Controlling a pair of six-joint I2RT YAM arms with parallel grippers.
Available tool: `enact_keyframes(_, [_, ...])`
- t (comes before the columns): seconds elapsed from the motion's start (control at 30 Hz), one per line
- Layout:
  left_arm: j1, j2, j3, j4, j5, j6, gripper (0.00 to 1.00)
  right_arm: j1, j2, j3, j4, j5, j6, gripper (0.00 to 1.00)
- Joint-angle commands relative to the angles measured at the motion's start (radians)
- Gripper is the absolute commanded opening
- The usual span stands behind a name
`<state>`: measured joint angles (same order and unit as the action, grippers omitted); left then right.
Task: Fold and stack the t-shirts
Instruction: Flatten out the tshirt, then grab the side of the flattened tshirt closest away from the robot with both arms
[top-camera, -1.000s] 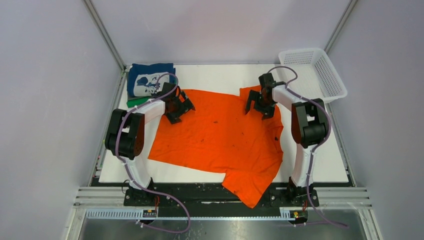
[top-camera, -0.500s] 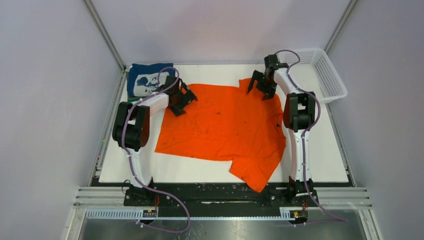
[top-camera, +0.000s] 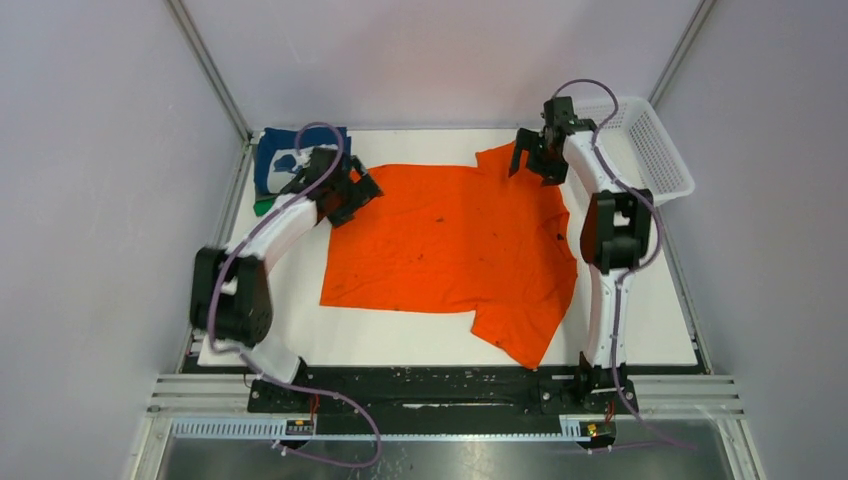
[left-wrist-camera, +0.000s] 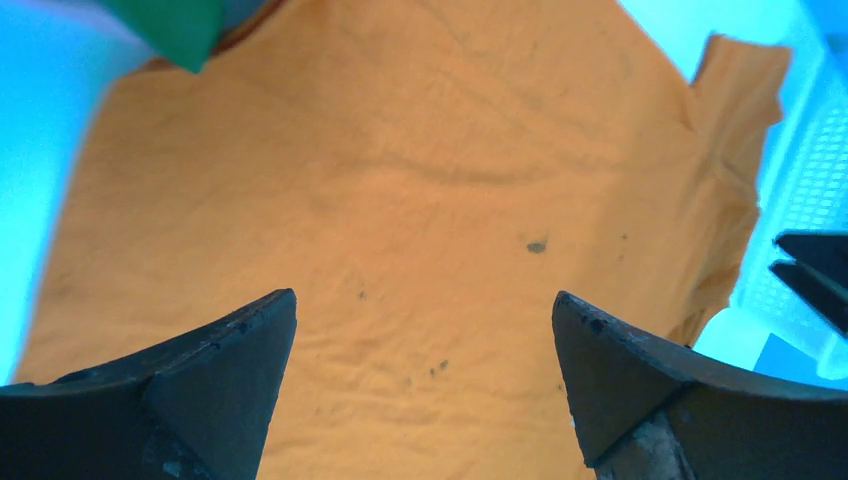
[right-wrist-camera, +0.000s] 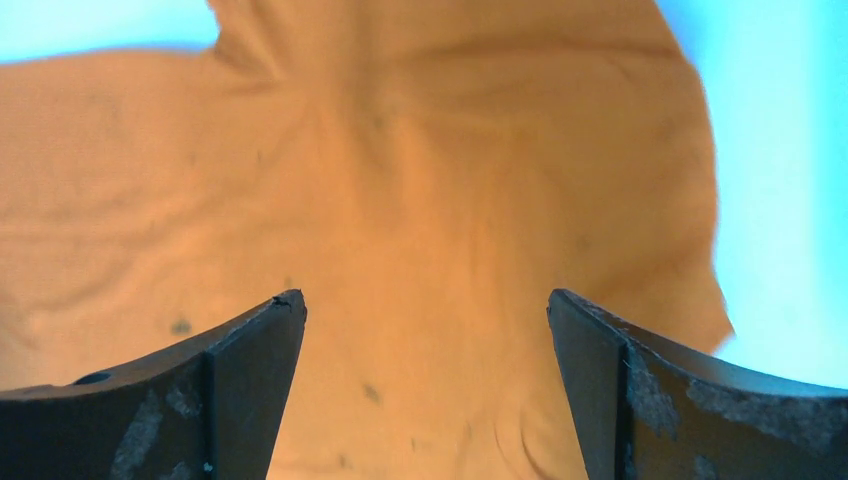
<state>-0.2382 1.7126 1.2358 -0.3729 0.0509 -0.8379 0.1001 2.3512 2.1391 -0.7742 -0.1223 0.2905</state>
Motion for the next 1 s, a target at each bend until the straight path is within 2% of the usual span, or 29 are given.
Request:
enact_keyframes(0.0, [0.045,-0.228,-0.128,-0.103,-0.125,0.033,0.99,0.009,-0.438,-0.346,0.274,0.088,-0.059,0.99])
enact_keyframes(0.1, [0.069,-0.371,-0.263,-0.167,-0.190,0.014,0.99,0.007,-0.644,-0.605,0.420,0.114,-0.038,1.00])
enact_keyframes(0.2, [0.081,-0.539,-0.386,-0.241,-0.264,-0.012,0.99,-0.040,-0.789,-0.823,0.530,0.054,0.076,0.99])
enact_keyframes(0.3, [0.094,-0.692,-0.483,-0.332,-0.331,-0.051,0.99,-0.126,-0.876,-0.969,0.570,-0.025,0.189,1.00])
enact_keyframes(0.43, [0.098,-0.778,-0.595,-0.369,-0.320,-0.110,0.96,-0.146,-0.964,-1.096,0.579,-0.072,0.251,0.99])
enact_keyframes(0.53, [0.097,-0.764,-0.642,-0.334,-0.292,-0.132,0.81,-0.146,-0.999,-1.161,0.637,-0.129,0.304,0.99])
enact_keyframes(0.67, [0.097,-0.682,-0.640,-0.302,-0.290,-0.131,0.66,-0.146,-1.012,-1.169,0.591,-0.158,0.305,0.99])
enact_keyframes(0.8, [0.094,-0.574,-0.622,-0.265,-0.270,-0.130,0.56,-0.146,-1.040,-1.188,0.558,-0.151,0.294,0.99])
enact_keyframes(0.97, [0.084,-0.449,-0.601,-0.237,-0.264,-0.134,0.50,-0.146,-1.078,-1.207,0.519,-0.100,0.276,0.99])
